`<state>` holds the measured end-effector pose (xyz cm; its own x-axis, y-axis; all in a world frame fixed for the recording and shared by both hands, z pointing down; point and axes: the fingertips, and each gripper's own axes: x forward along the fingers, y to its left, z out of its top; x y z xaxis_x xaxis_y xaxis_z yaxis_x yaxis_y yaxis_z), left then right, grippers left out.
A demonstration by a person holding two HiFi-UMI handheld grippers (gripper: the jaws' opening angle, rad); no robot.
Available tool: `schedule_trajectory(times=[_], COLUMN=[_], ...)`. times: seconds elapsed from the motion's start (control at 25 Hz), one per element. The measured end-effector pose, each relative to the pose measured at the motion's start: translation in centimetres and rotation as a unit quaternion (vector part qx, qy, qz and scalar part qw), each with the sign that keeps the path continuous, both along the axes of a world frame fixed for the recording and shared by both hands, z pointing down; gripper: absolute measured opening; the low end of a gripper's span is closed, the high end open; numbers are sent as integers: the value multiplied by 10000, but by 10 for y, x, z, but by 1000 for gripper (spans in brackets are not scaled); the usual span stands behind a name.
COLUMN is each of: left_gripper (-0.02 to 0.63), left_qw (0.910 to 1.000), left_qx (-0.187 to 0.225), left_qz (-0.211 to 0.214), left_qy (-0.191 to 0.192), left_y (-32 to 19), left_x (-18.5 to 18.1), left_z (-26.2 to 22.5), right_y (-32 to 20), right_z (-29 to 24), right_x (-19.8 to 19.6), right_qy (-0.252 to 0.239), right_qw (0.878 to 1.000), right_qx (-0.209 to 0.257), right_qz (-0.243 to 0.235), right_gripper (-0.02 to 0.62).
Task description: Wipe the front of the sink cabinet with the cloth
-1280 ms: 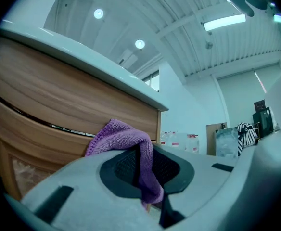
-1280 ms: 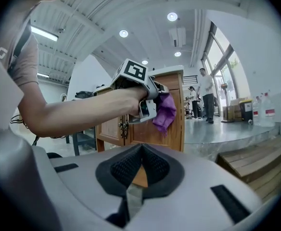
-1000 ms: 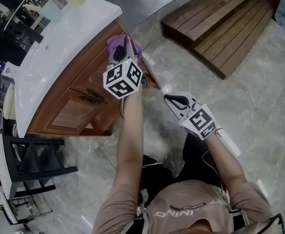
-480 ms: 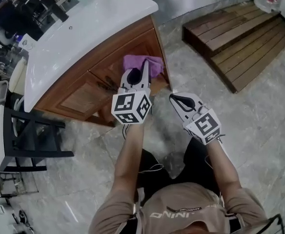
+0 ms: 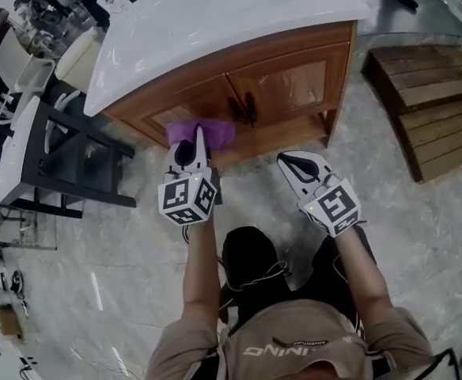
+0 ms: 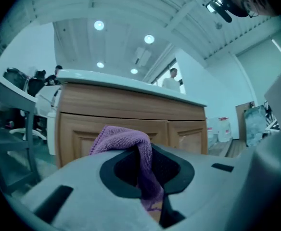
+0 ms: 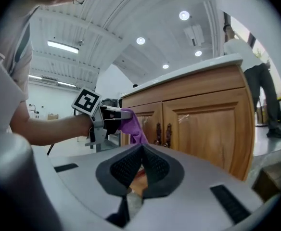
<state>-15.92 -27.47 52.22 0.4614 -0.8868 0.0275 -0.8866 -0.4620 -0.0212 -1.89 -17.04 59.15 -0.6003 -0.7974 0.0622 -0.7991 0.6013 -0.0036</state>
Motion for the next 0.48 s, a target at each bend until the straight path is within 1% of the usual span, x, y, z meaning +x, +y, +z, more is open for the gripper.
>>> schedule_trajectory(times=[0.08, 0.16, 0.24, 0.36, 0.48], left_gripper=[37, 37, 37, 37, 37], left_qw=[9987, 9950, 9908, 9866, 9840], left_qx=[29, 50, 47, 0, -91], left_qz=[-499, -982, -1344, -1632, -1777], left_qy=[-56, -149, -177, -67, 64], left_y=[-8, -15, -24, -40, -51], left_x=[-49, -97, -136, -172, -187], left_z=[2, 4, 8, 15, 28], right_y=[-4, -6, -10, -16, -19], right_z=[6, 14, 20, 25, 33], right_x=[-23, -40, -51, -61, -62], right_qy=[107, 192, 212, 231, 281], right_qw=[9996, 9987, 9981, 9977, 9974], right_qx=[-43, -108, -155, -189, -292], right_qz=[-266, -455, -554, -607, -600], right_gripper=[11, 11, 11, 11, 11])
